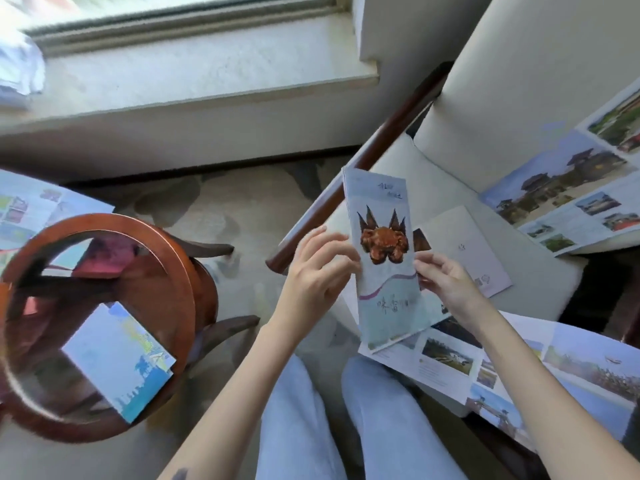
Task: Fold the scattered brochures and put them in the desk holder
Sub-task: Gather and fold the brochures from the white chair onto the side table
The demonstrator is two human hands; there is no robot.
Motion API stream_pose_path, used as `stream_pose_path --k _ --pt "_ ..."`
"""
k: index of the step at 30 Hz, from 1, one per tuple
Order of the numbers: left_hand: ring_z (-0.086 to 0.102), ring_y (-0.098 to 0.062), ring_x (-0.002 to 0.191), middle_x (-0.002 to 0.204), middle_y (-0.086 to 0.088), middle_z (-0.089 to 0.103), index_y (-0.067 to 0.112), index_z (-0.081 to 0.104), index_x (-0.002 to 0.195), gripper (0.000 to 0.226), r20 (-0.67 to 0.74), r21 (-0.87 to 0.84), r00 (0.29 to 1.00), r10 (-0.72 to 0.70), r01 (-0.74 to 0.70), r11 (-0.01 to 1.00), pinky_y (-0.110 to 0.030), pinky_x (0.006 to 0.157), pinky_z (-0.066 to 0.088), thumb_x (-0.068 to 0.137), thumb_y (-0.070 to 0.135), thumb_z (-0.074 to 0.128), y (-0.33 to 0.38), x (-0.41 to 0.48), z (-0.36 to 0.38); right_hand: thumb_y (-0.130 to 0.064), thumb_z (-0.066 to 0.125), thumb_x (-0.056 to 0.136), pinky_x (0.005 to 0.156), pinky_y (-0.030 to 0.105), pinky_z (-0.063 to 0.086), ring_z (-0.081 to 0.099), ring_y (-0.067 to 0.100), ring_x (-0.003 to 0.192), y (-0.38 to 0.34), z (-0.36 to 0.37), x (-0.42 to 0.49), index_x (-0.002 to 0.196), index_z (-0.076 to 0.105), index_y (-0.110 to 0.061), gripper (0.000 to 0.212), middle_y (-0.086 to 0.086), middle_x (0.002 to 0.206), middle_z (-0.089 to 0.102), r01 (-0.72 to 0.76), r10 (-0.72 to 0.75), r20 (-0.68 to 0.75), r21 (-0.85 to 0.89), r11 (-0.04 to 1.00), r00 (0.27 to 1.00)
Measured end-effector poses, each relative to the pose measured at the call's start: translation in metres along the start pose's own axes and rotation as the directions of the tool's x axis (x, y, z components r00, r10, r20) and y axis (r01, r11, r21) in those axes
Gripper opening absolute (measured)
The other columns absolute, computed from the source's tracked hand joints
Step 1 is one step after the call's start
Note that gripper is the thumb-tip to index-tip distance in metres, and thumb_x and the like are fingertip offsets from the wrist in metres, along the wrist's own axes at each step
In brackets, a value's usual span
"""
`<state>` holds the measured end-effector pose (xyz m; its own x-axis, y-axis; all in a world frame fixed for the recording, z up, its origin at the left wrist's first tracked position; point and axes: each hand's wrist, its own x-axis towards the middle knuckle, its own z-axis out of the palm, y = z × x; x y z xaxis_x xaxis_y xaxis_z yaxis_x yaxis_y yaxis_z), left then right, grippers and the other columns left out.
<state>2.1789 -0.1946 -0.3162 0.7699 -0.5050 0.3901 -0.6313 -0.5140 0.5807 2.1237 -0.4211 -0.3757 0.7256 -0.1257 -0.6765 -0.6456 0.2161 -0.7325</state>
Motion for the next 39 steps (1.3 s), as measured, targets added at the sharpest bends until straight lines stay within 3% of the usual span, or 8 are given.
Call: stream_pose_path --k 5,9,11,16,19,22,28,39 --pt "0.060 -0.015 0.101 0.109 -0.015 0.057 0.001 0.068 0.075 0.010 -0.148 -0.272 0.910 -0.388 0.339 0.900 -0.024 0.087 0.052 0.079 -0.008 0.066 -0.031 -0.021 -0.052 -0.010 0.056 0.091 0.054 0.014 0.050 0.064 0.000 0.062 -0.035 0.082 0.010 0.084 0.062 -0.022 0.015 -0.014 0.069 0.070 0.156 -0.151 0.054 -0.127 0.980 0.987" --pt "0.065 -0.019 0.088 0.096 -0.001 0.066 0.011 0.063 0.084 0.020 -0.123 -0.547 0.718 -0.685 0.527 0.650 -0.044 0.072 0.057 0.086 -0.008 0.056 -0.065 -0.057 -0.101 -0.022 0.058 0.091 0.062 0.016 0.054 0.067 0.006 0.082 -0.047 0.169 0.016 0.090 0.063 -0.022 0.005 -0.007 0.087 0.070 0.236 -0.216 0.103 -0.257 0.937 0.971" --pt "0.065 -0.013 0.077 0.087 0.013 0.067 0.020 0.061 0.082 0.020 -0.121 -0.611 0.603 -0.789 0.581 0.538 -0.043 0.067 0.054 0.087 0.003 0.053 -0.084 -0.079 -0.125 -0.022 0.058 0.091 0.064 0.018 0.056 0.066 0.010 0.086 -0.045 0.213 0.020 0.088 0.061 -0.021 0.004 -0.003 0.091 0.068 0.247 -0.220 0.120 -0.312 0.917 0.968" --pt "0.059 0.005 0.075 0.082 0.016 0.065 0.032 0.058 0.085 0.016 -0.193 -0.619 0.384 -0.903 0.666 0.416 -0.009 0.069 0.047 0.085 0.016 0.063 -0.146 -0.143 -0.175 -0.016 0.058 0.091 0.058 0.016 0.052 0.064 0.002 0.073 -0.021 0.320 0.034 0.089 0.062 -0.012 0.005 -0.002 0.085 0.067 0.265 -0.197 0.195 -0.442 0.857 0.961" --pt "0.059 0.001 0.073 0.082 0.012 0.062 0.023 0.057 0.088 0.016 -0.176 -0.536 0.231 -0.957 0.793 0.290 -0.010 0.068 0.047 0.083 0.014 0.068 -0.184 -0.189 -0.189 -0.011 0.060 0.089 0.072 0.032 0.053 0.061 0.015 0.079 0.005 0.374 0.046 0.091 0.066 -0.010 0.007 0.004 0.086 0.067 0.285 -0.180 0.235 -0.574 0.767 0.955" --pt "0.059 -0.001 0.072 0.079 0.010 0.061 0.018 0.056 0.088 0.014 -0.159 -0.456 0.112 -0.981 0.873 0.173 -0.021 0.068 0.050 0.083 0.019 0.069 -0.215 -0.226 -0.193 -0.015 0.060 0.086 0.079 0.032 0.049 0.063 0.016 0.080 0.032 0.417 0.058 0.087 0.069 -0.018 0.010 -0.002 0.083 0.068 0.309 -0.183 0.251 -0.712 0.631 0.951" --pt "0.062 -0.019 0.082 0.095 0.001 0.065 0.014 0.056 0.100 0.016 -0.041 -0.241 0.123 -0.992 0.962 0.129 -0.034 0.077 0.052 0.087 0.022 0.061 -0.252 -0.252 -0.181 -0.021 0.054 0.088 0.070 0.028 0.041 0.062 0.020 0.088 0.066 0.454 0.076 0.092 0.069 -0.023 0.016 -0.001 0.097 0.072 0.226 -0.227 0.136 -0.869 0.440 0.964" --pt "0.058 -0.033 0.093 0.104 -0.015 0.061 0.006 0.048 0.111 0.020 0.177 0.180 0.274 -0.945 0.935 0.305 -0.039 0.076 0.045 0.093 0.014 0.046 -0.274 -0.254 -0.156 -0.024 0.053 0.087 0.074 0.029 0.039 0.061 0.027 0.096 0.087 0.449 0.095 0.096 0.069 -0.024 0.019 0.001 0.102 0.072 0.134 -0.215 0.083 -0.963 0.232 0.973"
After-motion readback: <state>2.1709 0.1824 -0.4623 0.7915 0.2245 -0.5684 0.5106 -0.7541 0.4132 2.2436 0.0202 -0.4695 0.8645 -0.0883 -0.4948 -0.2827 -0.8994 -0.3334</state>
